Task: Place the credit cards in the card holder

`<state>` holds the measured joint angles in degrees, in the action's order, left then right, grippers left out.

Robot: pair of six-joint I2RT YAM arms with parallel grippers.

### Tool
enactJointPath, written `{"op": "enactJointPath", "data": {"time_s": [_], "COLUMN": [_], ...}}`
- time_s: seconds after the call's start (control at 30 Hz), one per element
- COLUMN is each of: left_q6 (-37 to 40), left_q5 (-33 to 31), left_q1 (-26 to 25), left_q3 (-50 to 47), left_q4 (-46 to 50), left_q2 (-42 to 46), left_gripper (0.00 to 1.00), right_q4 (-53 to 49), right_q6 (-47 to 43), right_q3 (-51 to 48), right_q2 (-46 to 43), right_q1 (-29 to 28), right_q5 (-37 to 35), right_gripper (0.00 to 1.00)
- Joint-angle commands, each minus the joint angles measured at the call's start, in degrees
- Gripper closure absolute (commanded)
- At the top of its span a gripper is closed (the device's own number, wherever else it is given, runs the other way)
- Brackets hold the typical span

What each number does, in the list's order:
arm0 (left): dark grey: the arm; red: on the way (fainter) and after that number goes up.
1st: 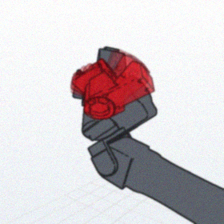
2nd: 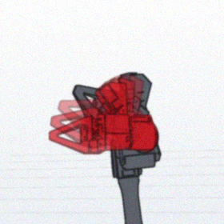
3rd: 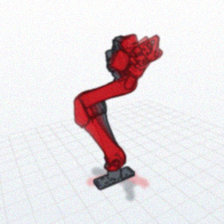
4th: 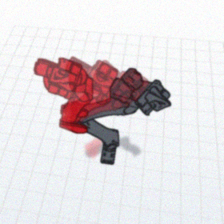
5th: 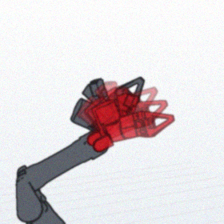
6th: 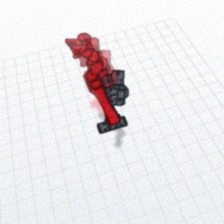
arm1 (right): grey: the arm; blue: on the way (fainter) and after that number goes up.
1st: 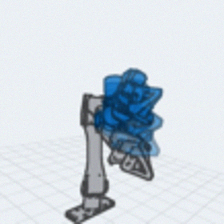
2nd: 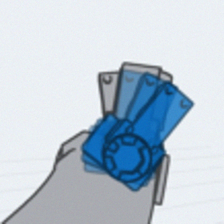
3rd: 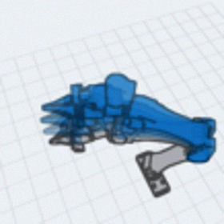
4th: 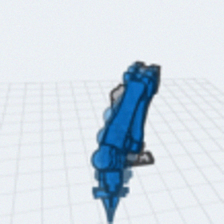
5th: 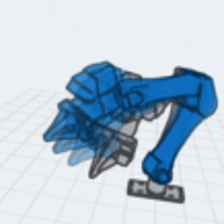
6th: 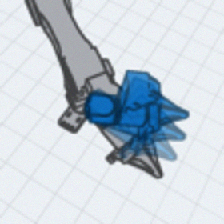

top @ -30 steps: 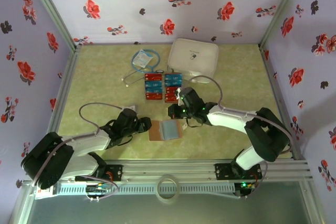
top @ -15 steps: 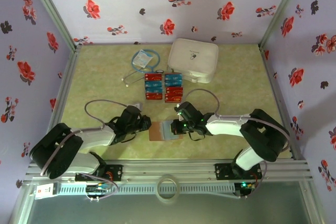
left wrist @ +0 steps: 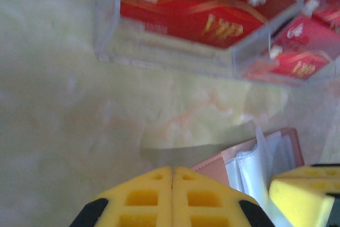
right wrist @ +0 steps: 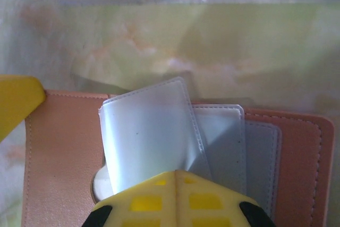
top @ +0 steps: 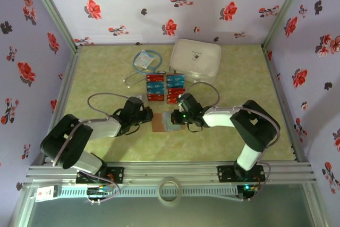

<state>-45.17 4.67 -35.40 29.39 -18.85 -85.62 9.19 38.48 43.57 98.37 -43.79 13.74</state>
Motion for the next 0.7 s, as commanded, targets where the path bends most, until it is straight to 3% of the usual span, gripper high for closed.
{"op": "enactJointPath", "data": {"time_s": [0.0,0.13,0.2,0.43,0.67], "left_q6": [5.4,8.7,9.9,4.7,-4.3], "left_q5": [0.8,1.1,1.0,3.8,4.5], "left_q1": [2.5,4.4,5.2,4.8,-3.7], "left_q3": [4.3,7.3,8.1,7.1,5.6], "left_q4": [3.9,9.5,12.3,15.6,9.1], "left_q2": [-1.1,0.7,3.2,13.5,14.8], "left_gripper": [0.95,0.52,0.40,0.27,0.26], "right_q4": [-2.7,-1.9,-0.5,2.7,3.2], "right_q6": [-1.4,-0.2,0.9,3.0,3.6], "right_q3": [1.5,1.1,0.2,-2.2,-2.3], "right_q2": [2.4,2.5,2.3,1.0,0.1], "right_q1": [0.5,0.6,0.5,0.5,0.5], "right_q5": [-1.3,-0.9,-0.3,0.7,1.4], "right_gripper": [0.98,0.98,0.98,0.98,0.98]}}
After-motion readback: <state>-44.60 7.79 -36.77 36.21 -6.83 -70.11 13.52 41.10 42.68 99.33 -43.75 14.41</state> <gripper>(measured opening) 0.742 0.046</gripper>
